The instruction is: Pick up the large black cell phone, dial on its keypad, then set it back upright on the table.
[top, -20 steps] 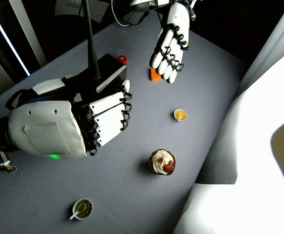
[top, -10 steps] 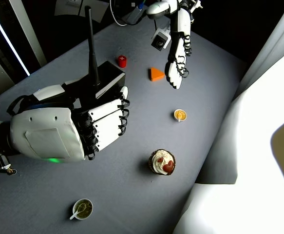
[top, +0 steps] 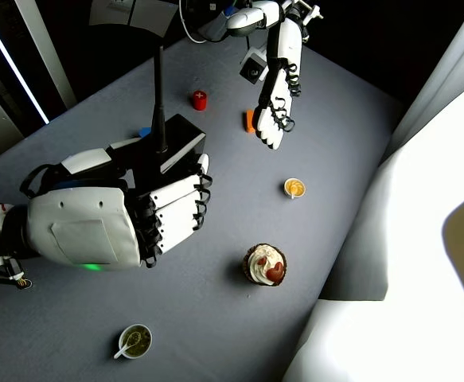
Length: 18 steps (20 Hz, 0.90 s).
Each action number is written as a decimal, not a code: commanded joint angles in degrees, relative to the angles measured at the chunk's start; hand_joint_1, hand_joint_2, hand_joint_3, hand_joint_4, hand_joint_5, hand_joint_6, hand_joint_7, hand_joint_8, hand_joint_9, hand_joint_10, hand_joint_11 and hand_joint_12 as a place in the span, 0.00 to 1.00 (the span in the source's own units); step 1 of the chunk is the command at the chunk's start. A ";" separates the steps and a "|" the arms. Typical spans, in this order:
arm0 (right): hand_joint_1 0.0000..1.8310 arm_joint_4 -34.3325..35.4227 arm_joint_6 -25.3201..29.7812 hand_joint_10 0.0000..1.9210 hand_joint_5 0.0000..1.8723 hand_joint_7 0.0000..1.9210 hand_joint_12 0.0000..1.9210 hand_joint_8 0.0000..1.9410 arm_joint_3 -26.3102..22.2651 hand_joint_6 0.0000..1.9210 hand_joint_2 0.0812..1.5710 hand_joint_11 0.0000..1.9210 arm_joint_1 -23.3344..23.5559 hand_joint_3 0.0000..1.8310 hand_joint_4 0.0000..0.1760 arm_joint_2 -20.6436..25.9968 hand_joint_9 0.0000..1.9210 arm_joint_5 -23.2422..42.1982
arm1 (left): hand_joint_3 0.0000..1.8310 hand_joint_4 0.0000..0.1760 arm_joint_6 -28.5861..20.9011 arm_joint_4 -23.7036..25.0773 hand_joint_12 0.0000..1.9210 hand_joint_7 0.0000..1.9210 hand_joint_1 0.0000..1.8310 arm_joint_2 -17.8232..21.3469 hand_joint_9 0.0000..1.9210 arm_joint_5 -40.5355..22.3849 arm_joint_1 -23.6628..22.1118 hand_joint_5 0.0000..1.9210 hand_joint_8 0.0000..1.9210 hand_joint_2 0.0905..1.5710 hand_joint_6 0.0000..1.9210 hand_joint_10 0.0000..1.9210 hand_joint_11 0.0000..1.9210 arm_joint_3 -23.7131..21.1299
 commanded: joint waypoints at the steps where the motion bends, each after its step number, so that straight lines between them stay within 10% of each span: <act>1: 0.82 0.76 1.14 0.49 0.48 0.53 0.79 0.44 0.40 0.52 0.68 0.43 0.42 0.00 0.00 0.31 0.53 8.52 | 0.00 0.00 -0.56 -3.67 0.13 0.11 0.00 0.39 0.07 -5.08 -1.54 0.11 0.00 0.68 0.00 0.00 0.00 -0.14; 14: 0.82 0.39 0.52 0.49 0.47 0.52 0.80 0.46 0.72 0.52 0.68 0.42 -0.26 0.00 0.00 -2.26 0.53 11.36 | 0.00 0.00 -0.55 -3.82 0.16 0.13 0.00 0.42 0.09 -5.10 -1.30 0.12 0.00 0.69 0.00 0.00 0.00 -0.32; 15: 0.77 0.39 0.51 0.55 0.48 0.53 0.67 0.47 0.58 0.54 0.68 0.45 -0.45 0.00 0.00 -2.27 0.53 11.52 | 0.00 0.00 -0.55 -3.84 0.18 0.14 0.00 0.43 0.09 -5.11 -1.31 0.13 0.00 0.69 0.00 0.00 0.00 -0.24; 18: 0.81 0.39 0.47 0.48 0.47 0.50 0.80 0.49 0.36 0.50 0.68 0.44 -1.22 0.00 0.00 -2.12 0.54 11.87 | 0.00 0.00 -0.55 -4.02 0.23 0.16 0.00 0.43 0.11 -5.14 -1.29 0.14 0.00 0.69 0.00 0.01 0.00 -0.32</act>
